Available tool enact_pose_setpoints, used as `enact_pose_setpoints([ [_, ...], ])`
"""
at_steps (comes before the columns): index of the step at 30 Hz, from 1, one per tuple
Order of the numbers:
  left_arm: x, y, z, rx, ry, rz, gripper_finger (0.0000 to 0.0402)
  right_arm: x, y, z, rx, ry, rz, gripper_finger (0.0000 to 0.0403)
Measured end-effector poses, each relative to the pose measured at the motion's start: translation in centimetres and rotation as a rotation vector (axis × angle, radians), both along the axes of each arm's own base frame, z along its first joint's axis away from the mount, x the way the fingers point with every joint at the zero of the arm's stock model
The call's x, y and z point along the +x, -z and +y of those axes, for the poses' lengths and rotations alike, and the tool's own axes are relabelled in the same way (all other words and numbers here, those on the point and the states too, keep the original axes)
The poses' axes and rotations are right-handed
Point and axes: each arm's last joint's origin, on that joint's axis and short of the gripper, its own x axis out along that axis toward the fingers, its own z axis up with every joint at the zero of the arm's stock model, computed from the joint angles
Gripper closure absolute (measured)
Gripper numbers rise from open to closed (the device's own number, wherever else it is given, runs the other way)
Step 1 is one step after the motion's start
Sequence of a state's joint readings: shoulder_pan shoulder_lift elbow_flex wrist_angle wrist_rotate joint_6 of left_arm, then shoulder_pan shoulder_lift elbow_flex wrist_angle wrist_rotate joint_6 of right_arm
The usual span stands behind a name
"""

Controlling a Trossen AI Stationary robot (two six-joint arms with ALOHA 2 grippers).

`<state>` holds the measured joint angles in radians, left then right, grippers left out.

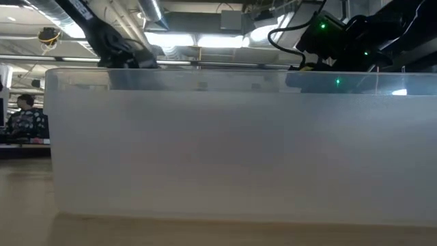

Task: Sort produce into baskets
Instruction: Put the lemon into the red bin, then put the eggplant into the transparent bin

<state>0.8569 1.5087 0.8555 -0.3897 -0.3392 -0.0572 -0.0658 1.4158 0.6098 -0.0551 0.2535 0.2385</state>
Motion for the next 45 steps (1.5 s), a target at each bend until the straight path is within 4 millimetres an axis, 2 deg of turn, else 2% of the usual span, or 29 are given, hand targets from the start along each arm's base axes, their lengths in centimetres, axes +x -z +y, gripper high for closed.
enact_pose_setpoints([
  [8, 0.5, 1.4, 0.7, -0.033, 0.007, -0.020, 0.0189, 0.0, 0.0, 0.0, 0.000, 0.001, 0.000, 0.0125],
  [25, -0.6, 1.6, 1.5, -0.054, -0.001, -0.007, 0.0187, 0.0, 0.0, 0.0, 0.000, 0.001, 0.000, 0.0125],
  [31, -0.4, 1.3, 1.7, -0.041, -0.001, -0.018, 0.0138, 0.0, 0.0, 0.0, 0.000, 0.001, 0.000, 0.0125],
  [35, -0.3, 0.4, 1.9, -0.048, 0.008, -0.008, 0.0111, 0.0, 0.0, 0.0, 0.000, 0.001, 0.000, 0.0125],
  [39, 0.4, -1.3, 1.4, -0.036, 0.048, -0.008, 0.0107, 0.0, 0.0, 0.0, 0.000, 0.001, 0.000, 0.0125],
  [45, 2.4, -4.9, -1.3, -0.008, 0.216, -0.112, 0.0111, 0.0, 0.0, 0.0, -0.001, 0.001, 0.000, 0.0125],
])
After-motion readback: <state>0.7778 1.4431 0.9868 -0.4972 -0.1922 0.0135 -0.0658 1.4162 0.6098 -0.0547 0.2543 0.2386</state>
